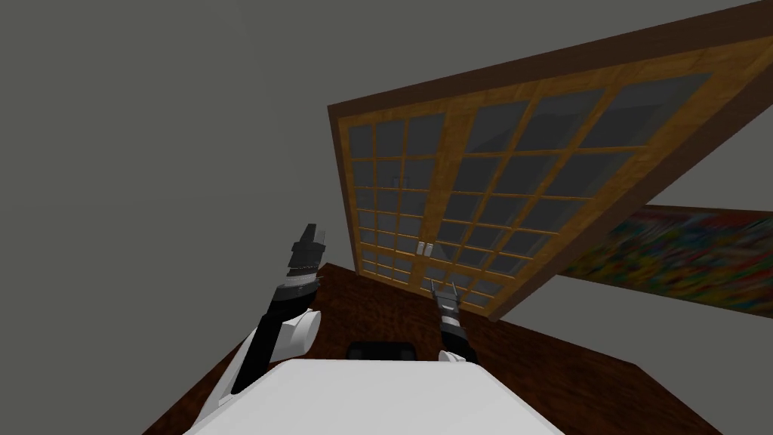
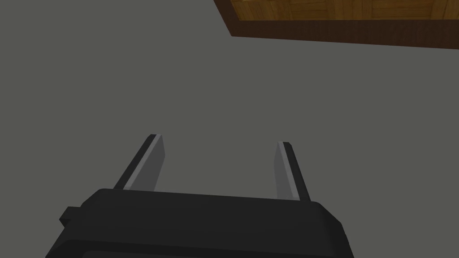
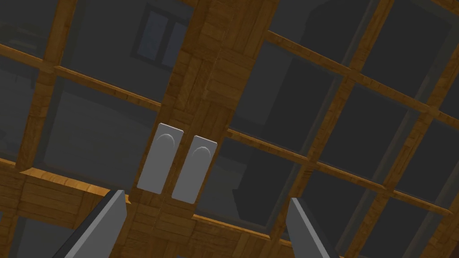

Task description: Pull the door open

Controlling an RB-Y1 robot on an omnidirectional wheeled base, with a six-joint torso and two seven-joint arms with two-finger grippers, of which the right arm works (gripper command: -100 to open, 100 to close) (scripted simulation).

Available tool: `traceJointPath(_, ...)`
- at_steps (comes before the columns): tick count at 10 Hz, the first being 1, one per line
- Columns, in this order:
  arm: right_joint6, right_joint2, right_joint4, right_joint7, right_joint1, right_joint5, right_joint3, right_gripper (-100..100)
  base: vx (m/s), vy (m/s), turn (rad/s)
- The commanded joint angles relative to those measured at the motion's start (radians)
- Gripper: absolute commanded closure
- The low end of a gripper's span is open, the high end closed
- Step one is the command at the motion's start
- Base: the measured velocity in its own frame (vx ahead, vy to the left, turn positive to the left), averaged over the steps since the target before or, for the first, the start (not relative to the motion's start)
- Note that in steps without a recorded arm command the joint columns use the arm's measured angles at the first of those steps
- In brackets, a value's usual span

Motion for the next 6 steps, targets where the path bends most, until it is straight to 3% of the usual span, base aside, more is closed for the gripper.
traceJointPath(1, -0.006, -0.003, 0.028, -0.032, -0.006, -0.02, 0.01, -100, 0.109, -0.042, 0.058)
traceJointPath(6, -0.027, -0.02, 0.113, -0.126, -0.023, -0.079, 0.036, -100, 0.091, -0.047, 0.062)
